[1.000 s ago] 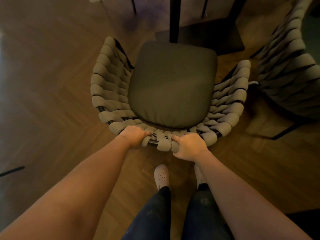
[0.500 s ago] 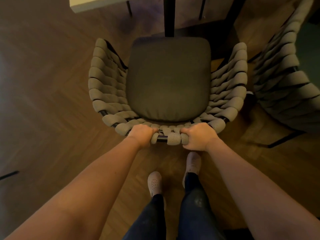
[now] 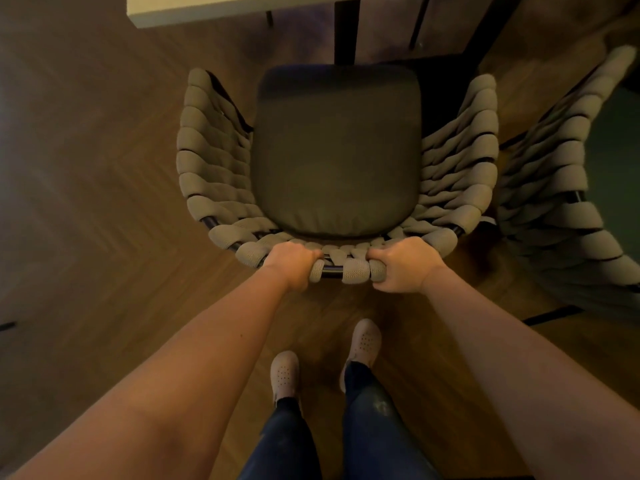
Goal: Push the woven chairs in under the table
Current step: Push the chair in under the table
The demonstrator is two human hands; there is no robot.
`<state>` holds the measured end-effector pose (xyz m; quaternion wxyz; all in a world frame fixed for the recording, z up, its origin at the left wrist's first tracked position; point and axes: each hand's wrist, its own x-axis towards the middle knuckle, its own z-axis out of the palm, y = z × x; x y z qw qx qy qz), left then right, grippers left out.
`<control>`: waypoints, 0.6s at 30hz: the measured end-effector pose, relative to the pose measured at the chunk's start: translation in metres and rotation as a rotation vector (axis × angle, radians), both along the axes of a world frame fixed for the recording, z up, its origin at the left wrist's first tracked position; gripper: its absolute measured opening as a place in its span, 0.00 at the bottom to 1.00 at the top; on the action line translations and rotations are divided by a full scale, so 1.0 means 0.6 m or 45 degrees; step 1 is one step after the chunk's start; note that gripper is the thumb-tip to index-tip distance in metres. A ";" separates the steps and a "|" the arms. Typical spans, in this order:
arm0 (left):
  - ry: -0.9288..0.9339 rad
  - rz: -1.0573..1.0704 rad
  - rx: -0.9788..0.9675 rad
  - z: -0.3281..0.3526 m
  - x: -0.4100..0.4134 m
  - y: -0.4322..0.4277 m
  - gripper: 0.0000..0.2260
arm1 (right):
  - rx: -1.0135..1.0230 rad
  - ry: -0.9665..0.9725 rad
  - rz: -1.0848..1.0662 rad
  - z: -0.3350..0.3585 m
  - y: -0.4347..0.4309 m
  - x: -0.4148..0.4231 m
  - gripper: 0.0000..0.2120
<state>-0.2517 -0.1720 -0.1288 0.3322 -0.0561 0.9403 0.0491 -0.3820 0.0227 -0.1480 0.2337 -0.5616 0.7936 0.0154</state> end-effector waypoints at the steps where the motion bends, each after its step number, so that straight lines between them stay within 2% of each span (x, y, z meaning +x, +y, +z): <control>1: -0.010 -0.001 -0.005 0.001 -0.001 0.000 0.19 | -0.006 -0.003 0.016 0.000 0.001 -0.002 0.18; 6: -0.067 0.021 -0.005 0.005 0.001 0.001 0.21 | -0.003 -0.032 0.037 -0.001 0.004 -0.003 0.21; 10: -0.125 0.048 0.136 0.005 0.004 -0.011 0.25 | 0.060 -0.096 -0.065 0.003 0.006 -0.006 0.30; 12: -0.126 0.129 0.206 0.017 0.013 -0.022 0.29 | -0.032 -0.175 -0.346 0.005 0.012 -0.009 0.31; 13: -0.091 0.195 0.217 0.024 0.023 -0.030 0.31 | -0.153 -0.121 -0.483 0.003 0.015 -0.008 0.31; 15: 0.060 0.321 0.126 0.027 0.056 -0.052 0.37 | -0.324 0.142 -0.756 -0.007 0.023 0.003 0.22; 16: 0.184 0.379 0.036 0.023 0.074 -0.066 0.39 | -0.330 0.222 -0.931 -0.009 0.023 0.011 0.17; 17: 0.302 0.462 -0.046 0.017 0.089 -0.080 0.39 | -0.298 0.239 -1.132 -0.009 0.022 0.022 0.19; 18: 0.399 0.585 -0.085 0.012 0.100 -0.094 0.36 | -0.271 0.216 -1.333 -0.010 0.019 0.032 0.26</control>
